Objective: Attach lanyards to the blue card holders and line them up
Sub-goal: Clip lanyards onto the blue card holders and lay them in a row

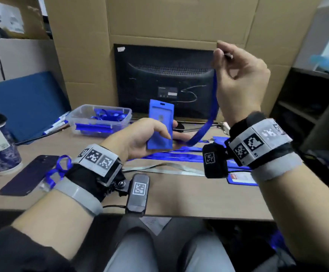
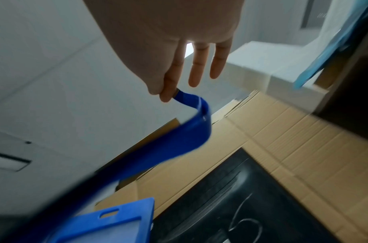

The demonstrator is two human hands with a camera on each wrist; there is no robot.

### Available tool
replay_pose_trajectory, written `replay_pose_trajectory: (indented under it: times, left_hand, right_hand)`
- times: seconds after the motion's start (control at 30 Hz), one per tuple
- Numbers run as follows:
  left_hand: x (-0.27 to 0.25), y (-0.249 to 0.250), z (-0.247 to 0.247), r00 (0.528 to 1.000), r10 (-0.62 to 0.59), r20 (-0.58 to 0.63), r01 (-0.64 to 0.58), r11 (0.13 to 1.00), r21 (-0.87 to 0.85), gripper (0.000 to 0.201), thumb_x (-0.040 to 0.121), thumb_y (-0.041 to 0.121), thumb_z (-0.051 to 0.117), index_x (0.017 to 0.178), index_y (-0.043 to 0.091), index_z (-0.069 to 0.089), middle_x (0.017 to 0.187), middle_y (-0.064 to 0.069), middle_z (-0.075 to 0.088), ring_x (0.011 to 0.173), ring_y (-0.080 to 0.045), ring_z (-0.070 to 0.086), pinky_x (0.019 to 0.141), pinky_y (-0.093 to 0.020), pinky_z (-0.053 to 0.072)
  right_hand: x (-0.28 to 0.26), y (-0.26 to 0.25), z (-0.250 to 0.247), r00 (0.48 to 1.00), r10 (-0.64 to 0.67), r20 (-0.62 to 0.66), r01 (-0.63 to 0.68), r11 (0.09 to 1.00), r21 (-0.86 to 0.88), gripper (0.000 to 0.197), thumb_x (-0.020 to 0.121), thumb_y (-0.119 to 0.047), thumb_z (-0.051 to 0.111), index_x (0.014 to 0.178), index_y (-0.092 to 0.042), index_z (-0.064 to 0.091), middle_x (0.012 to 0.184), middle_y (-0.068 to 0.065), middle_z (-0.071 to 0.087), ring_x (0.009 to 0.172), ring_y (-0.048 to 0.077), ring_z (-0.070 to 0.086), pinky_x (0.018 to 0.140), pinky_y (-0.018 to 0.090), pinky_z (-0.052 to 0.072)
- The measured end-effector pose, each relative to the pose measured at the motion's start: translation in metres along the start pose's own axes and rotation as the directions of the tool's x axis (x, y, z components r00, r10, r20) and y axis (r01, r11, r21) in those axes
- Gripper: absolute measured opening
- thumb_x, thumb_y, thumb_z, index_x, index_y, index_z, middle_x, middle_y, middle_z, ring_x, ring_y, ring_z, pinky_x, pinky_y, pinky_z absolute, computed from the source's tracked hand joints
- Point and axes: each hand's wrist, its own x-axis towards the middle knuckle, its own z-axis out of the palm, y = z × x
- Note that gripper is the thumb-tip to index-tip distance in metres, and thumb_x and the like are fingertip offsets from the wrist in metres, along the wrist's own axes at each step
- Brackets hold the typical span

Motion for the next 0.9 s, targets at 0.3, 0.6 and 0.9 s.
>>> replay_pose_trajectory:
  times: [0.3, 0.6, 0.9]
  left_hand:
    - [0.018, -0.084, 0.086, 0.894, -0.263, 0.361, 0.24, 0.965, 0.108, 0.039, 0.089, -0.014, 0.045, 0.108, 0.01, 0.068, 0.1, -0.004, 0.069, 0.092, -0.029, 0.075, 0.083, -0.036, 0.063]
    - [0.035, -0.13, 0.085, 0.838, -0.415, 0.354, 0.329, 0.903, 0.278, 0.031, 0.099, -0.003, 0.045, 0.126, 0.011, 0.052, 0.13, -0.021, 0.07, 0.117, -0.054, 0.066, 0.094, -0.056, 0.055]
    - [0.043, -0.126, 0.074, 0.961, -0.258, 0.1, 0.231, 0.947, 0.225, 0.028, 0.103, 0.028, 0.055, 0.125, 0.012, 0.061, 0.109, -0.017, 0.075, 0.072, -0.039, 0.075, 0.039, -0.026, 0.047]
  right_hand:
    - [-0.051, 0.034, -0.139, 0.996, 0.071, -0.049, -0.085, 0.893, -0.441, 0.039, 0.097, -0.057, 0.055, 0.122, -0.036, 0.075, 0.091, -0.008, 0.076, 0.09, 0.03, 0.067, 0.09, 0.033, 0.051]
    - [-0.078, 0.025, -0.179, 0.996, 0.053, -0.076, -0.082, 0.893, -0.442, 0.034, 0.108, -0.044, 0.047, 0.115, -0.025, 0.075, 0.107, 0.002, 0.067, 0.098, 0.022, 0.064, 0.091, 0.046, 0.05]
    - [-0.112, 0.044, -0.142, 0.875, 0.394, 0.28, -0.286, 0.889, -0.356, 0.039, 0.11, -0.037, 0.038, 0.117, -0.012, 0.068, 0.081, -0.003, 0.066, 0.076, 0.02, 0.068, 0.078, 0.036, 0.058]
